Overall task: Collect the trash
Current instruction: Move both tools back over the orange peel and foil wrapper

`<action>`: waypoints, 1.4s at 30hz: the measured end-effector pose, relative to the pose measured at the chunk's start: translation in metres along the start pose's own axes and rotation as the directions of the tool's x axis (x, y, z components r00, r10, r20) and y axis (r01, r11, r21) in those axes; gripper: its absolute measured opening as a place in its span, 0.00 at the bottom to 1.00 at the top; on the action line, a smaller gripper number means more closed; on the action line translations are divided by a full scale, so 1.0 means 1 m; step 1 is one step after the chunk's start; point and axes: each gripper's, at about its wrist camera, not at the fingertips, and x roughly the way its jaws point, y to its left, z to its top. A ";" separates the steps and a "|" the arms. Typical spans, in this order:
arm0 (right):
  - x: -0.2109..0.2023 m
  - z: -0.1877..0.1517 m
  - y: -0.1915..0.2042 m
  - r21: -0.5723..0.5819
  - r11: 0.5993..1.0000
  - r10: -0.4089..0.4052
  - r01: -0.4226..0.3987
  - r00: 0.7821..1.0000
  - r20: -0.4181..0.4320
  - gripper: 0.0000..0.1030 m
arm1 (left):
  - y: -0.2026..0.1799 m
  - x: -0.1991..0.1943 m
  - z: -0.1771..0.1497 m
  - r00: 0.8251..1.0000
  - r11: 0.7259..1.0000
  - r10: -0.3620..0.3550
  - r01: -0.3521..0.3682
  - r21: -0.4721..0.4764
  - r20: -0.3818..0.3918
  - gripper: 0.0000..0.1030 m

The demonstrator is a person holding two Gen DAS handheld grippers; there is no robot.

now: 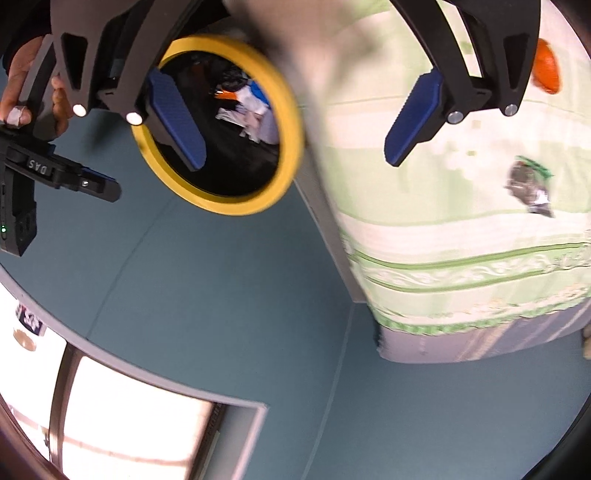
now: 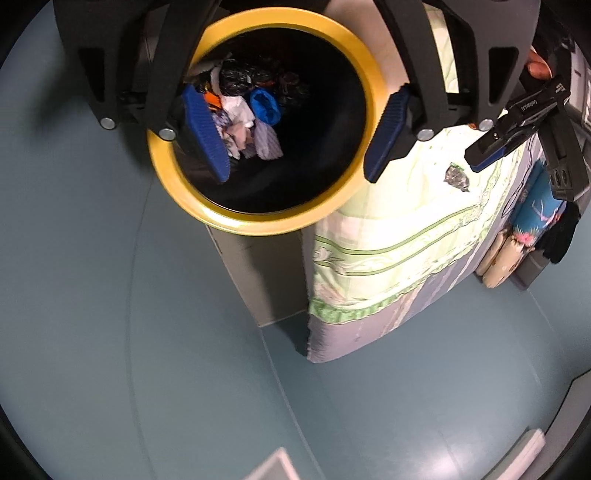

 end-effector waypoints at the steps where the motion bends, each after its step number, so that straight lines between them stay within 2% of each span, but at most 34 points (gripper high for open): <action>1: 0.001 0.002 0.007 -0.015 1.000 0.006 -0.006 1.000 0.004 0.72 | 0.006 -0.005 0.000 1.000 1.000 0.012 -0.011 -0.007 0.007 0.92; 10: 0.025 0.013 0.097 -0.180 0.980 0.084 -0.085 0.996 -0.016 0.77 | 0.071 -0.065 0.000 0.989 0.989 0.129 -0.123 -0.083 0.071 0.92; 20: 0.067 0.009 0.198 -0.305 0.931 0.178 -0.202 0.979 -0.105 0.78 | 0.123 -0.116 -0.015 0.966 0.964 0.238 -0.223 -0.145 0.097 0.92; 28: 0.106 -0.004 0.257 -0.377 0.889 0.208 -0.261 0.962 -0.177 0.78 | 0.158 -0.126 -0.038 0.955 0.946 0.287 -0.270 -0.179 0.074 0.92; 32: 0.126 -0.010 0.274 -0.392 0.879 0.201 -0.271 0.957 -0.210 0.78 | 0.176 -0.123 -0.050 0.950 0.936 0.309 -0.294 -0.192 0.054 0.92; 42: 0.178 -0.022 0.304 -0.416 0.863 0.182 -0.286 0.945 -0.271 0.78 | 0.214 -0.104 -0.077 0.948 0.923 0.318 -0.312 -0.227 -0.010 0.92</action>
